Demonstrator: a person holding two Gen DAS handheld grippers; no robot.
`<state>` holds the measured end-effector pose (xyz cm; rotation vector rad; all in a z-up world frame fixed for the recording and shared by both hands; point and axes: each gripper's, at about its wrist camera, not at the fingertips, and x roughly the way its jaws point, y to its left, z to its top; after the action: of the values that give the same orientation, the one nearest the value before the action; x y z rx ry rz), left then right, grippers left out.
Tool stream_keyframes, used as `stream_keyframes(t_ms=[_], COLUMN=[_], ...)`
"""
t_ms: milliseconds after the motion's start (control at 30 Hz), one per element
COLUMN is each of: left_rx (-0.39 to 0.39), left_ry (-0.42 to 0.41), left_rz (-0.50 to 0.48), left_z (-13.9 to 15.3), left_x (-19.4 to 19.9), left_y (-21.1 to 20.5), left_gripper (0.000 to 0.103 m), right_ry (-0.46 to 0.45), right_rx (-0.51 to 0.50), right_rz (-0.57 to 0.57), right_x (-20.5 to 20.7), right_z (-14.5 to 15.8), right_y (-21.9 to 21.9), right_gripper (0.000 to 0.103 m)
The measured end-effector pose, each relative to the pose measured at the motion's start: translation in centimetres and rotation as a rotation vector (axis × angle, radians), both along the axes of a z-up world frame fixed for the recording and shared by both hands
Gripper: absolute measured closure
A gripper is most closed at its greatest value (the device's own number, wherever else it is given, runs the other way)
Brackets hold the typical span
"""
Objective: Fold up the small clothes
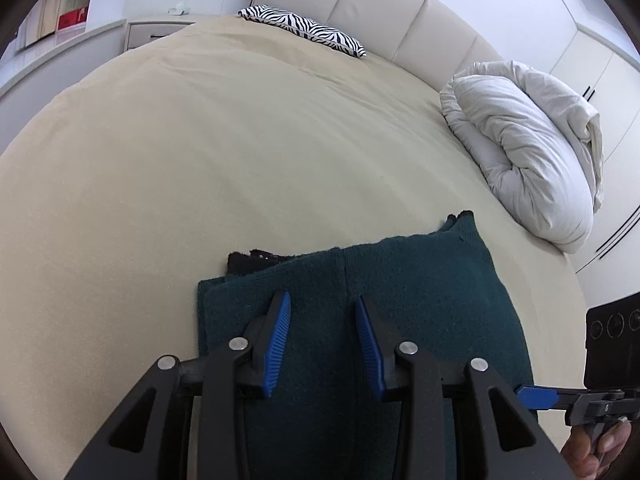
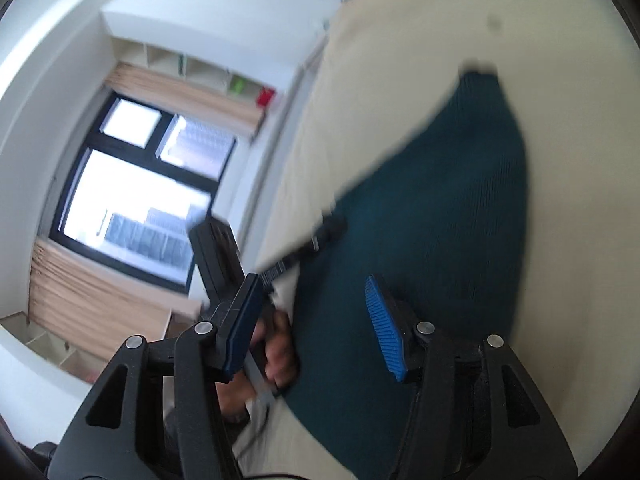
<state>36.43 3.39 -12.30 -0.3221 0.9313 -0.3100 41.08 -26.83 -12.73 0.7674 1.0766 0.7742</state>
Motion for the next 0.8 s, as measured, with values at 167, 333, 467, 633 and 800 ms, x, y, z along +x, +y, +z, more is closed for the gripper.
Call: stream_keyframes(t_ms=[167, 333, 467, 633, 800], left_rx=[0.011, 0.022, 0.029, -0.006, -0.037], left_ry=[-0.005, -0.008, -0.013, -0.005, -0.017], left_rz=[0.001, 0.001, -0.004, 0.001, 0.059], left_z=[-0.1, 0.0, 0.0, 0.4, 2.7], left_x=[-0.1, -0.1, -0.3, -0.6, -4.7], left_y=[-0.1, -0.2, -0.1, 0.6, 4.1], left_gripper=[0.065, 0.065, 0.065, 0.066, 0.054], right_ry=[-0.007, -0.079, -0.026, -0.018, -0.049], right_rx=[0.103, 0.131, -0.007, 0.031, -0.042], right_rz=[-0.077, -0.049, 0.037, 0.007, -0.076], right_x=[-3.2, -5.7, -6.2, -8.3, -8.5], right_z=[-1.2, 1.0, -1.5, -2.2, 0.0], right_y=[-3.8, -4.5, -1.7, -3.0, -5.4], right_gripper=[0.054, 0.051, 0.043, 0.044, 0.037])
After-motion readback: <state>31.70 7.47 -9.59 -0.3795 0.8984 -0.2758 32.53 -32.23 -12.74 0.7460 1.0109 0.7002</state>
